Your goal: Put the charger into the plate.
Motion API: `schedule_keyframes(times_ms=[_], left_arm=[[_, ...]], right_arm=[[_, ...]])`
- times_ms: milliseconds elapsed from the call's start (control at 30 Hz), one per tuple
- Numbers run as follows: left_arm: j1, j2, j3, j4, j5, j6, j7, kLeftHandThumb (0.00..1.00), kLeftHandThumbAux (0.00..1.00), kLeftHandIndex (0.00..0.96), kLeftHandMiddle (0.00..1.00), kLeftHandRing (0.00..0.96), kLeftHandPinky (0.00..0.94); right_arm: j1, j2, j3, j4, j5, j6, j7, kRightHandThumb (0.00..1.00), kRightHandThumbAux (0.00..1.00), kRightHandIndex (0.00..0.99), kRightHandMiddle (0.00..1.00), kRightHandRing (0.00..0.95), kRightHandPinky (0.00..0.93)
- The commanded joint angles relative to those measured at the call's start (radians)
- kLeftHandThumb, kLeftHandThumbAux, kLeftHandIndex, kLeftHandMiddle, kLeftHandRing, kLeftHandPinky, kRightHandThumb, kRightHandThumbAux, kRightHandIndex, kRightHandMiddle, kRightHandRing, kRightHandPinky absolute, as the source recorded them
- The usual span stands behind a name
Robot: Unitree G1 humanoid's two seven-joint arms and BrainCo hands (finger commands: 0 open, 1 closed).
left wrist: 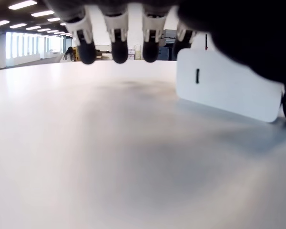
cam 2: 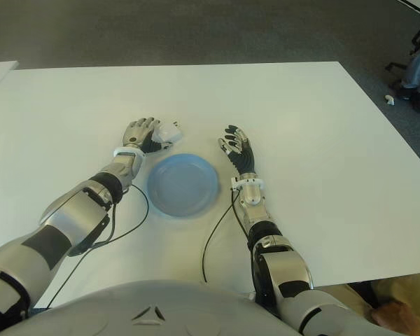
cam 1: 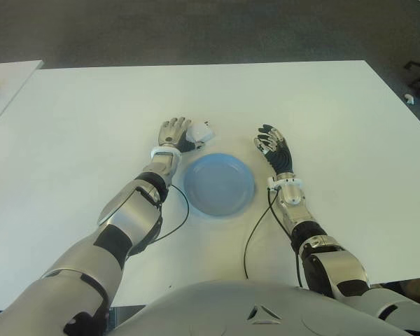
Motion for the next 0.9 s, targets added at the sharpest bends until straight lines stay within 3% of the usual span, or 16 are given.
schedule_keyframes(times_ms=[33,467,900], left_arm=[[0.05,-0.018,0.011,0.023,-0.013,0.01,-0.107,0.12,0.275,0.0,0.0,0.0,0.0],[0.04,-0.031,-0.005,0.027,0.001,0.048,-0.263,0.078,0.197,0.0,0.0,0.0,0.0],[0.035,-0.028,-0.034,0.028,0.02,0.053,-0.378,0.044,0.201,0.0,0.0,0.0,0.0]], right_arm=[[0.275,0.021,0.024,0.128,-0.03,0.029,-0.006,0.514,0.572,0.168,0.247,0.251,0.257],[0.283,0.022,0.034,0.123,-0.043,0.031,-0.026,0.499,0.565,0.166,0.25,0.257,0.252],[0.287,0.028,0.036,0.122,-0.038,0.027,-0.035,0.51,0.562,0.175,0.249,0.246,0.226]])
